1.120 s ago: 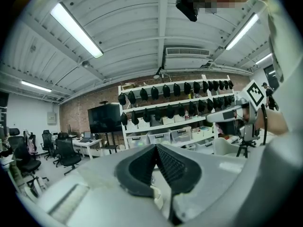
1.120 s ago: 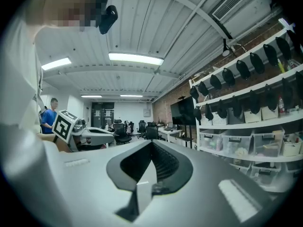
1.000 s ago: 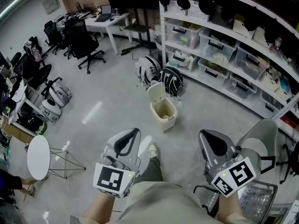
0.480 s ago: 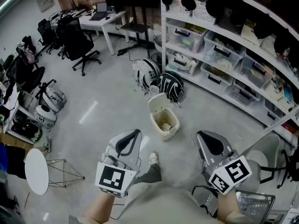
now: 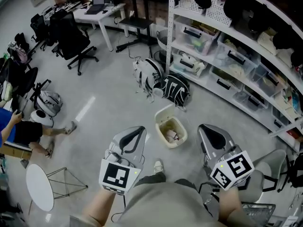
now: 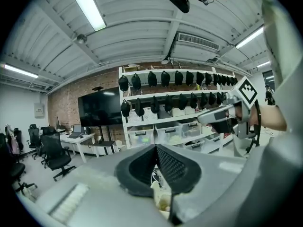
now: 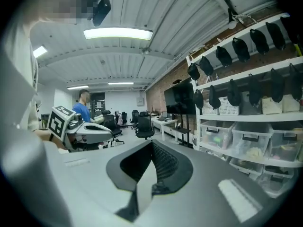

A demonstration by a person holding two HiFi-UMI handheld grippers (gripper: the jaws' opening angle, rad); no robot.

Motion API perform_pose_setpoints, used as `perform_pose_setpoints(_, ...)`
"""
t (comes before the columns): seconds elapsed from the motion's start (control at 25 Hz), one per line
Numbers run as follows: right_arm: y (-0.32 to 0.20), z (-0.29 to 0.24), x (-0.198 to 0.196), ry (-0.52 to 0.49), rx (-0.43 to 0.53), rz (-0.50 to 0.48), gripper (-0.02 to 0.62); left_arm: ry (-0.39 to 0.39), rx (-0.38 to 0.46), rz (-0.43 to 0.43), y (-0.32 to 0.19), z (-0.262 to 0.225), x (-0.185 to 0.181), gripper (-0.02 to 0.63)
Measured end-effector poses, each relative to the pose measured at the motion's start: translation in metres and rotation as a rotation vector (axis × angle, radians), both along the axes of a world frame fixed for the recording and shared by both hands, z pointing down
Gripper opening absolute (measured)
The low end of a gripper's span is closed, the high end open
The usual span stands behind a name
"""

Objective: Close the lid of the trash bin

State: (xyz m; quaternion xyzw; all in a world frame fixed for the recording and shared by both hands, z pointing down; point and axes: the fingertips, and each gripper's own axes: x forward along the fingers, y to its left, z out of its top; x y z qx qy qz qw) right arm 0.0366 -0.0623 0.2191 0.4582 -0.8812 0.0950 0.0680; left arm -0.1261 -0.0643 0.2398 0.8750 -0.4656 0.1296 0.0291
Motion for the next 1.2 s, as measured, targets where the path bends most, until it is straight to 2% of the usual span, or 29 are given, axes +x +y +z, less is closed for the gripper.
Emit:
perform_pose_setpoints(0.28,-0.052,0.017,-0.021,0.011,-0.052,-0.011,0.003,-0.034,-0.008,-0.007,-0.050,0.018,-0.031,0.003)
perform_pose_setpoints(0.6,-0.105,0.060,-0.024,0.019,-0.142,-0.024,0.003,-0.038,-0.058,-0.046,-0.087,0.048,-0.041,0.003)
perform_pose_setpoints(0.88,-0.175,0.138,-0.029,0.027,-0.259,-0.068,0.003,-0.051,-0.129,-0.069,-0.127,0.096,-0.029,0.003)
perform_pose_setpoints(1.2,-0.261,0.270,-0.045,0.107,-0.397,-0.119,0.003,-0.049,-0.244,-0.115,-0.184,0.181,-0.018,0.003)
